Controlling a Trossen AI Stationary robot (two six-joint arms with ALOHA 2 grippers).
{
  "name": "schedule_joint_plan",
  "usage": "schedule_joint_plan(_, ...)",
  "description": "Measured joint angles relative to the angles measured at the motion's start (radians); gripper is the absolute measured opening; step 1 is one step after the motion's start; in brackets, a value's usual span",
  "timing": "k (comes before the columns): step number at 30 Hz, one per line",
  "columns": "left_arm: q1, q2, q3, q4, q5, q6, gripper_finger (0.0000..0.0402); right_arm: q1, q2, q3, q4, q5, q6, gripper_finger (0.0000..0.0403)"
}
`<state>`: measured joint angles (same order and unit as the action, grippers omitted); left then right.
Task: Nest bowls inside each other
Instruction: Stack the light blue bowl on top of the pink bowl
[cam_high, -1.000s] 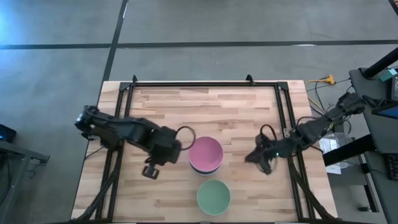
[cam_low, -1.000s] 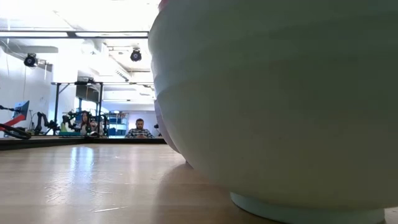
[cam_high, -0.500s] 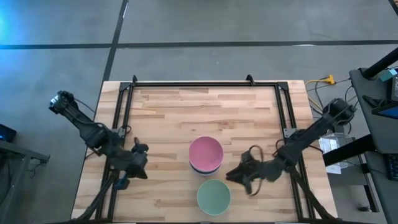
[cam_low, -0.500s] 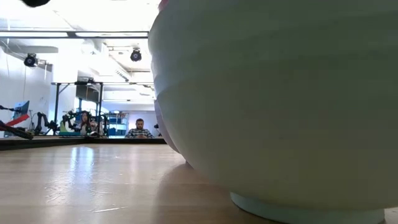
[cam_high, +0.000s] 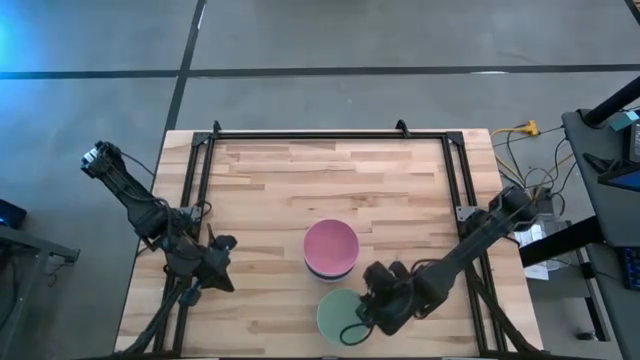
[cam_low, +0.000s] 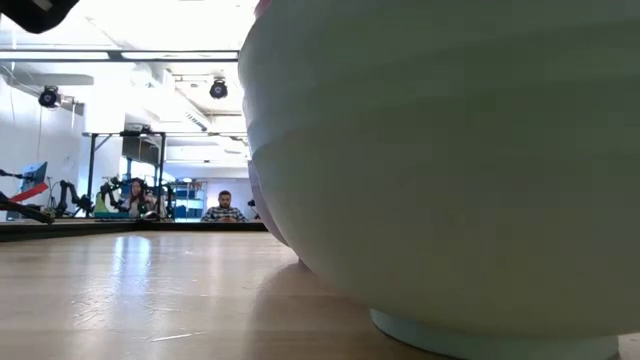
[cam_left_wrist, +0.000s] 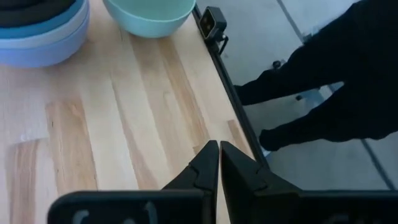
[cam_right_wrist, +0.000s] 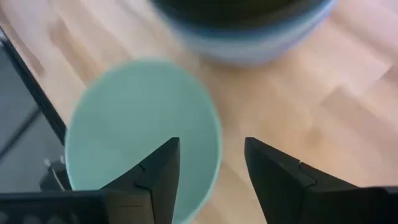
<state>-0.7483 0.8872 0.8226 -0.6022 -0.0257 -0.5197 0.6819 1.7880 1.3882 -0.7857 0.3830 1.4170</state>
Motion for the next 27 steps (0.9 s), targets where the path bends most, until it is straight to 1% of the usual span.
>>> schedule_joint_plan(4, 0.000, -0.003, -0.011, -0.001, 0.001, 0.052, 0.0001, 0.001, 0.083, 0.049, -0.019, -0.075, 0.057, 0.0176)
schedule_joint_plan(10, 0.000, -0.007, -0.023, -0.006, 0.001, 0.058, 0.0001, 0.007, 0.160, 0.053, -0.018, -0.166, 0.152, 0.0173)
schedule_joint_plan(12, 0.000, -0.007, -0.024, -0.007, 0.001, 0.059, 0.0001, 0.007, 0.174, 0.053, -0.015, -0.192, 0.158, 0.0160)
schedule_joint_plan(14, 0.000, -0.007, -0.023, -0.007, 0.002, 0.059, 0.0001, 0.007, 0.174, 0.053, -0.012, -0.207, 0.156, 0.0130)
schedule_joint_plan(18, 0.000, -0.008, -0.023, -0.007, 0.004, 0.059, 0.0001, 0.007, 0.147, 0.051, -0.029, -0.207, 0.146, 0.0037)
schedule_joint_plan(19, 0.000, -0.009, -0.023, -0.007, 0.005, 0.059, 0.0001, 0.007, 0.133, 0.051, -0.033, -0.207, 0.131, 0.0024)
schedule_joint_plan(24, 0.000, -0.011, -0.021, -0.007, 0.005, 0.058, 0.0001, 0.005, 0.035, 0.054, -0.102, -0.204, 0.112, 0.0012)
schedule_joint_plan(27, 0.000, -0.012, -0.021, -0.003, 0.005, 0.058, 0.0001, -0.012, -0.053, 0.057, -0.112, -0.200, 0.079, 0.0011)
